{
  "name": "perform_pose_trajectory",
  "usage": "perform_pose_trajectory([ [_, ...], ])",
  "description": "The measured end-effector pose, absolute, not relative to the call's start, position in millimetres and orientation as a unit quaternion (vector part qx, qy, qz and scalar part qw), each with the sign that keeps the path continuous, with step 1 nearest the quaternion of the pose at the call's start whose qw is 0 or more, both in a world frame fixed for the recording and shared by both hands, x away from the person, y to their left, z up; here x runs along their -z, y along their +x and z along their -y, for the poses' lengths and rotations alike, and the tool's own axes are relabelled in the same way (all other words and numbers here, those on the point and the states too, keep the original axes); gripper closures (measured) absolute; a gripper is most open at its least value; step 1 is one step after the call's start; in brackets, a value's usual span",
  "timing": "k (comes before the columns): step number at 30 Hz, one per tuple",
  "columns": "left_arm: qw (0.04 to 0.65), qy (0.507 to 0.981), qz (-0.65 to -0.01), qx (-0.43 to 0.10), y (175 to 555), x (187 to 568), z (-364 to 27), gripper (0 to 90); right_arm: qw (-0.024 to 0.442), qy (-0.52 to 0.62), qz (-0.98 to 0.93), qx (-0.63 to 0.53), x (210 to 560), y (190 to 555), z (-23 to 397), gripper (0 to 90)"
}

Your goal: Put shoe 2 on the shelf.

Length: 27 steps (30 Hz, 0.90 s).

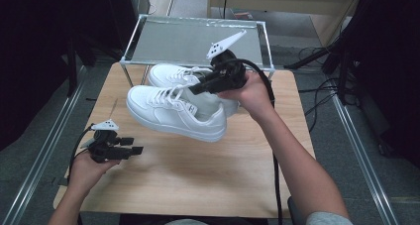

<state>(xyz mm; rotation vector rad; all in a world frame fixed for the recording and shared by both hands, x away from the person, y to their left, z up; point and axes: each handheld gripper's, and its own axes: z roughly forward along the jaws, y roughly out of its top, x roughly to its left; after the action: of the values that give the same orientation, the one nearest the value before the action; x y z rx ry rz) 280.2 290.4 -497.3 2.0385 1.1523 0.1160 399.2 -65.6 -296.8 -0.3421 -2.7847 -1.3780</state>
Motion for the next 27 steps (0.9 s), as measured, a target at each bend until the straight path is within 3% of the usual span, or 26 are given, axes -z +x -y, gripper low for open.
perform_pose_trajectory([
  [13, 0.387, 0.804, -0.449, -0.039, 279, 497, -288, 38.0, -0.033, -0.135, 0.885, 0.445, 249, 415, 64, 76.0],
  [27, 0.392, 0.805, -0.444, -0.033, 281, 498, -284, 38.0, -0.096, -0.261, 0.852, 0.444, 243, 450, 68, 76.0],
])
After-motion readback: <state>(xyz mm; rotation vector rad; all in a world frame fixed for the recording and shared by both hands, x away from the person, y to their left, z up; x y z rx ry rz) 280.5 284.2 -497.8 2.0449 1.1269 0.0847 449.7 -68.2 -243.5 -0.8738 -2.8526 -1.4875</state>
